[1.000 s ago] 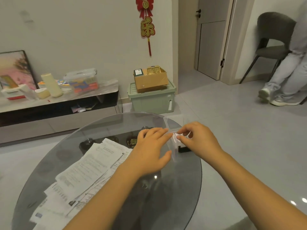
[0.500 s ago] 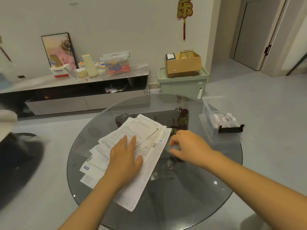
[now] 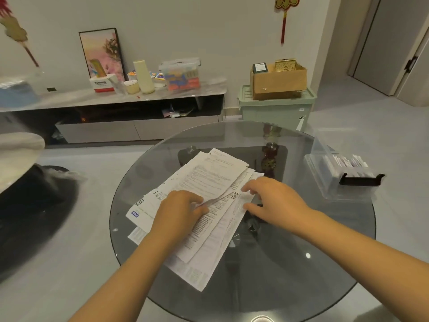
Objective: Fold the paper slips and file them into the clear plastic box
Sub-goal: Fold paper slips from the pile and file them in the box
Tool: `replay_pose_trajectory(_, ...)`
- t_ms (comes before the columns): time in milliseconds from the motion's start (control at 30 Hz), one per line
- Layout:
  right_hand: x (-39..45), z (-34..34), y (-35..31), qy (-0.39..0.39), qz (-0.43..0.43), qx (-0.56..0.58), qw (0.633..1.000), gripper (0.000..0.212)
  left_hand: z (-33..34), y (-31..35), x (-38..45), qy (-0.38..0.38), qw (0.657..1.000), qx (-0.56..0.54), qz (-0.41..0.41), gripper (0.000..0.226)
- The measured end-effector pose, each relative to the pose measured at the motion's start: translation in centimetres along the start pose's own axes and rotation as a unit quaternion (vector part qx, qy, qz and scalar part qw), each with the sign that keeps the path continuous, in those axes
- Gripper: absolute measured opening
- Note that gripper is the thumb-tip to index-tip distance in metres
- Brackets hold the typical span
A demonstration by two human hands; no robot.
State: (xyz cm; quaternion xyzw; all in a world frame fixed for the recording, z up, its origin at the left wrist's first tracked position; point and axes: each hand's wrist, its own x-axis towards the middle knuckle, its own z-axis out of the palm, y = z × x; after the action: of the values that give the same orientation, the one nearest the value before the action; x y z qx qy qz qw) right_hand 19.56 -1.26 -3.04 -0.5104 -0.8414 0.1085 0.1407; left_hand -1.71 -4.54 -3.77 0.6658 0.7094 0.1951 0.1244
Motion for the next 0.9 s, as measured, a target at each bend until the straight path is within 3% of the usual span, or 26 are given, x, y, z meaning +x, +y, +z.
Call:
replay_pose_trajectory(67,-0.1,0.1,-0.3,0.015,-0.008,0.014,1.0,0.039,-0.2,0.5,-0.3,-0.01,1.0,-0.016,-0.008,0.02)
replay_pose_trajectory(167,-0.4,0.2,-0.6,0.012,-0.034,0.037,0.999,0.043,-0.3,1.6,-1.4,0.033,0.998,0.032,0.04,0.028)
replay_pose_trajectory(267,-0.8,0.2,-1.0,-0.036,-0.053,0.062,0.996,0.026,0.0,2.8,-3.0,0.035,0.997,-0.024,0.059,0.035)
replay_pose_trajectory(333,-1.4,0.0,-1.1,-0.068,-0.032,0.095,0.993,0.017,-0.1,3.3,-3.8,0.015,0.995,-0.088,0.046,0.036)
replay_pose_trajectory(433,-2.0,-0.3,-0.9,-0.071,0.006,0.135,0.988,0.032,-0.6,3.4,-4.5,0.028,0.992,-0.111,0.054,0.013)
replay_pose_trajectory(500,-2.3,-0.7,-0.8,-0.062,0.039,0.157,0.985,0.034,-1.0,3.1,-4.6,0.064,0.989,-0.105,0.078,0.022)
replay_pose_trajectory(567,-2.6,-1.1,-0.5,-0.065,0.078,0.198,0.975,0.022,-1.0,3.0,-4.6,0.097,0.986,-0.094,0.097,0.034)
replay_pose_trajectory(700,-3.3,-1.4,-0.5,-0.071,0.159,0.259,0.95,0.007,-0.4,2.7,-4.3,0.08,0.99,-0.059,0.104,0.052)
replay_pose_trajectory(800,-3.6,-1.2,-0.4,-0.055,0.189,0.262,0.945,0.022,0.4,2.9,-4.0,0.042,0.992,-0.039,0.11,0.063)
replay_pose_trajectory(900,-3.8,-0.9,-0.1,-0.032,0.193,0.248,0.949,0.05,1.5,3.4,-3.9,0.006,0.996,-0.018,0.091,0.067)
